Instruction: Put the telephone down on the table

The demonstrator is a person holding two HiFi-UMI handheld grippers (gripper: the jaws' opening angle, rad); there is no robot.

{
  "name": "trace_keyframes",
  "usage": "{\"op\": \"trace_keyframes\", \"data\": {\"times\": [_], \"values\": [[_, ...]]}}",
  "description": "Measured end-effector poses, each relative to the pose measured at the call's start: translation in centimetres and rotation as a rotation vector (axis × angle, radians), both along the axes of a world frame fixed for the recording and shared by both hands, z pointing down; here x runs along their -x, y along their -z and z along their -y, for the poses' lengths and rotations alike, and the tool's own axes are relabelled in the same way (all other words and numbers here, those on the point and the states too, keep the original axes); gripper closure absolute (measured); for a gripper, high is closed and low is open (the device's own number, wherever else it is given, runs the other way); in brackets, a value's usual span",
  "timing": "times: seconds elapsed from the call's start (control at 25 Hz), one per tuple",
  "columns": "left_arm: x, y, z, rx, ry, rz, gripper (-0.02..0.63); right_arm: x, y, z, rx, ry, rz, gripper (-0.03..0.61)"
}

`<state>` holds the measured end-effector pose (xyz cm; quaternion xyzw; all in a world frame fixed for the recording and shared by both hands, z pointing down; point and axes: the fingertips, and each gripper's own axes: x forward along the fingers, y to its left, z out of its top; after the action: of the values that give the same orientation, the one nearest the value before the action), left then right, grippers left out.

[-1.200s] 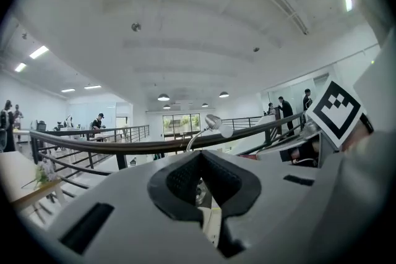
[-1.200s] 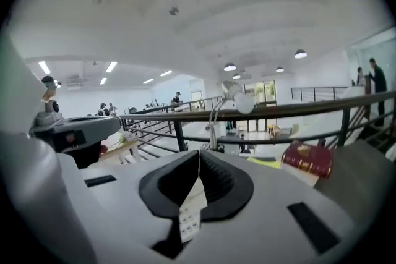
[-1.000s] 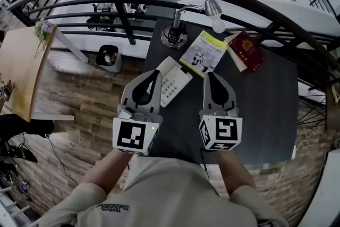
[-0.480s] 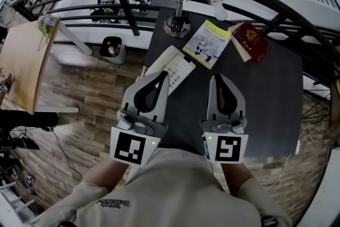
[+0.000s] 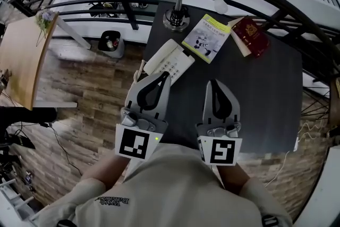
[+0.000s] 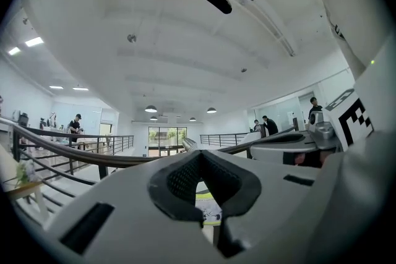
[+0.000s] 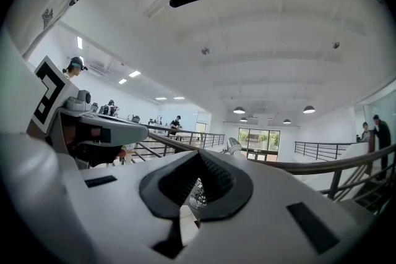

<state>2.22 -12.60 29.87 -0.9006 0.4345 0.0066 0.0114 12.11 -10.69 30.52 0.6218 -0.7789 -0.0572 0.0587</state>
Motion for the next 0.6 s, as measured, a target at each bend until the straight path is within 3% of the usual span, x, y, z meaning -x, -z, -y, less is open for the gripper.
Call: {"op": "trace_keyframes", "data": {"times": [0.4, 0.6], "values": [[-0.44, 0.14, -0.14, 0.004, -0.033, 0.002, 0.611, 0.27, 0.8, 0.13, -0.021, 0.013, -0.034, 0.577], [-0.6, -0.02, 0.04, 0.016, -0.048, 0.014, 0.611, 0.52, 0.56, 0.32, -0.004, 0.001, 0.015, 0.577]]}}
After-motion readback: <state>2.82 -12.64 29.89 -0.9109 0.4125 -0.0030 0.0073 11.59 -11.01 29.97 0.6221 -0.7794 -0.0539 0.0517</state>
